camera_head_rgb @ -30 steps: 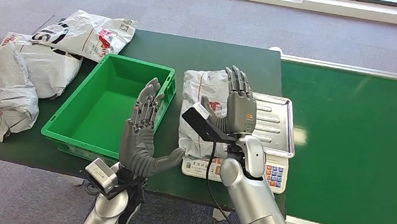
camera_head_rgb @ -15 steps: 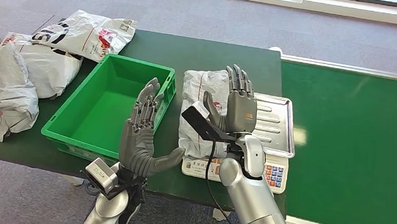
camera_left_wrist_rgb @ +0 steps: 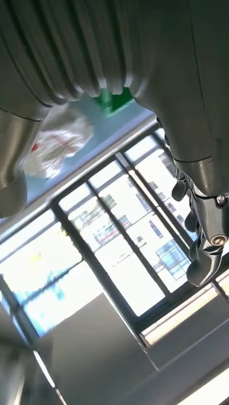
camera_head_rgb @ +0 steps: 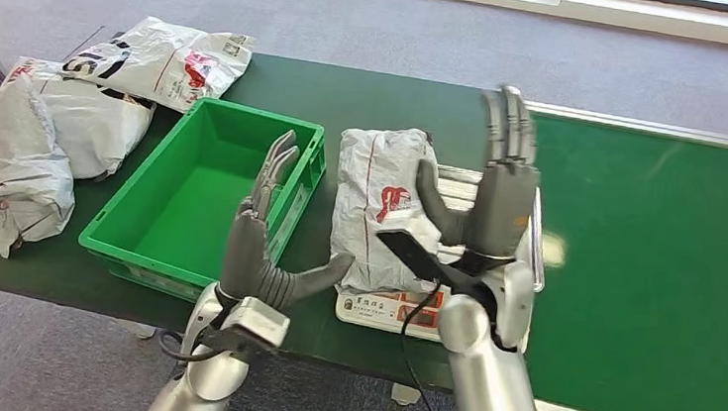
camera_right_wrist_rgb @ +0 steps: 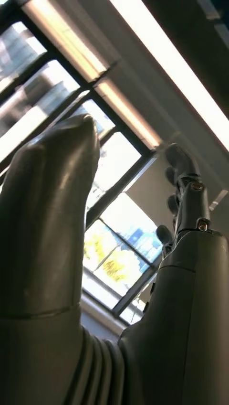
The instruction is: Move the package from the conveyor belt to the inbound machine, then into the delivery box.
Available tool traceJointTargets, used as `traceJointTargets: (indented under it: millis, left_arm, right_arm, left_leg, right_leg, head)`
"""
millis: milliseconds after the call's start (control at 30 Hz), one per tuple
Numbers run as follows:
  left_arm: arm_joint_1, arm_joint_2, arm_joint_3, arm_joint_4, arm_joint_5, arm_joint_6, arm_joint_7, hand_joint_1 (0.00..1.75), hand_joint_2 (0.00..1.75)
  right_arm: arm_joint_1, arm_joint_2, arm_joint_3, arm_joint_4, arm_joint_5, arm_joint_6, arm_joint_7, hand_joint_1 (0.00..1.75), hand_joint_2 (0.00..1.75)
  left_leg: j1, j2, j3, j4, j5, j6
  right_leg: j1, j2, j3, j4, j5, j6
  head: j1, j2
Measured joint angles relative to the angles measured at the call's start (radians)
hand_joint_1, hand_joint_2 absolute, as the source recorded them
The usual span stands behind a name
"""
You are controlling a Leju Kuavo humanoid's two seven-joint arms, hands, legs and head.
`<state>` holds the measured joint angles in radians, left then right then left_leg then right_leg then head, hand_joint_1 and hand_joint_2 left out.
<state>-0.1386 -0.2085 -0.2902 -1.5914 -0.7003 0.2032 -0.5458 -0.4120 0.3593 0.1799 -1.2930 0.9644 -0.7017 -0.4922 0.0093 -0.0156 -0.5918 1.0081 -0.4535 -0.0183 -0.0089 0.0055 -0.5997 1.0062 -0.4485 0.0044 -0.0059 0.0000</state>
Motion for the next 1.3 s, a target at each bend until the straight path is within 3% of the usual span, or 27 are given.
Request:
traceJointTargets:
  millis: [67, 167, 367, 567, 633, 767, 867, 1067, 1300]
  left_arm:
    - [-0.071, 0.013, 0.0, 0.036, -0.148, -0.013, 0.073, 0.0, 1.75]
    - [-0.2, 0.028, 0.001, 0.145, -0.227, -0.024, 0.106, 0.0, 1.75]
    - [-0.354, 0.032, 0.0, 0.327, -0.263, -0.018, 0.118, 0.0, 1.75]
    - [-0.428, 0.036, -0.024, 0.459, -0.348, -0.035, 0.138, 0.0, 1.75]
    - [-0.475, 0.037, -0.056, 0.55, -0.396, -0.109, 0.126, 0.0, 1.75]
    - [-0.554, 0.035, -0.1, 0.731, -0.357, -0.338, 0.018, 0.0, 1.75]
    - [-0.612, 0.028, -0.131, 0.862, -0.339, -0.425, -0.033, 0.0, 1.75]
    - [-0.674, 0.006, -0.179, 1.004, -0.339, -0.464, -0.041, 0.0, 1.75]
    - [-0.702, -0.007, -0.21, 1.074, -0.342, -0.467, -0.032, 0.0, 1.75]
  right_arm:
    - [0.048, -0.004, -0.089, -0.213, -0.083, -0.002, -0.097, 0.0, 1.75]
    - [0.098, -0.013, -0.173, -0.477, -0.113, -0.004, -0.119, 0.0, 1.75]
    - [0.132, -0.024, -0.231, -0.704, -0.114, 0.001, -0.119, 0.0, 1.75]
    - [0.146, -0.027, -0.277, -0.754, -0.179, 0.001, -0.173, 0.0, 1.75]
    - [0.148, -0.027, -0.286, -0.757, -0.184, 0.002, -0.175, 0.0, 1.75]
    - [0.147, -0.027, -0.288, -0.753, -0.179, 0.003, -0.168, 0.0, 1.75]
    - [0.146, -0.028, -0.288, -0.741, -0.193, 0.003, -0.183, 0.0, 1.75]
    - [0.146, -0.028, -0.289, -0.729, -0.203, 0.003, -0.201, 0.0, 1.75]
    - [0.146, -0.028, -0.289, -0.724, -0.195, 0.003, -0.203, 0.0, 1.75]
  left_leg:
    - [0.0, -0.004, -0.002, 0.0, 0.001, 0.001]
    - [-0.001, 0.0, -0.002, 0.0, 0.001, 0.002]
    - [-0.002, 0.008, 0.0, 0.0, 0.001, 0.002]
    - [-0.002, 0.008, 0.001, 0.0, 0.002, 0.001]
    - [-0.002, 0.008, 0.0, 0.0, 0.002, 0.002]
    - [-0.002, 0.009, 0.0, 0.0, 0.002, 0.002]
    - [-0.002, 0.009, 0.0, 0.0, 0.002, 0.002]
    - [-0.002, 0.009, 0.0, 0.0, 0.002, 0.002]
    - [-0.002, 0.009, 0.0, 0.0, 0.002, 0.002]
  right_leg:
    - [-0.001, -0.004, 0.0, 0.0, 0.0, 0.001]
    - [-0.002, -0.001, -0.001, 0.0, 0.002, 0.002]
    - [-0.002, 0.005, -0.001, 0.0, 0.004, 0.002]
    - [-0.002, 0.005, -0.001, 0.0, 0.004, 0.001]
    - [-0.002, 0.005, -0.001, 0.0, 0.004, 0.001]
    - [-0.002, 0.006, -0.001, 0.0, 0.005, 0.001]
    - [-0.002, 0.006, -0.001, 0.0, 0.005, 0.001]
    - [-0.002, 0.006, -0.001, 0.0, 0.005, 0.001]
    - [-0.002, 0.006, -0.001, 0.001, 0.005, 0.001]
  head:
    - [0.0, 0.0]
    - [0.0, 0.0]
    - [0.0, 0.0]
    - [0.0, 0.0]
    - [0.0, 0.0]
    - [0.0, 0.0]
    - [0.001, 0.0]
    - [0.0, 0.0]
    - [0.0, 0.0]
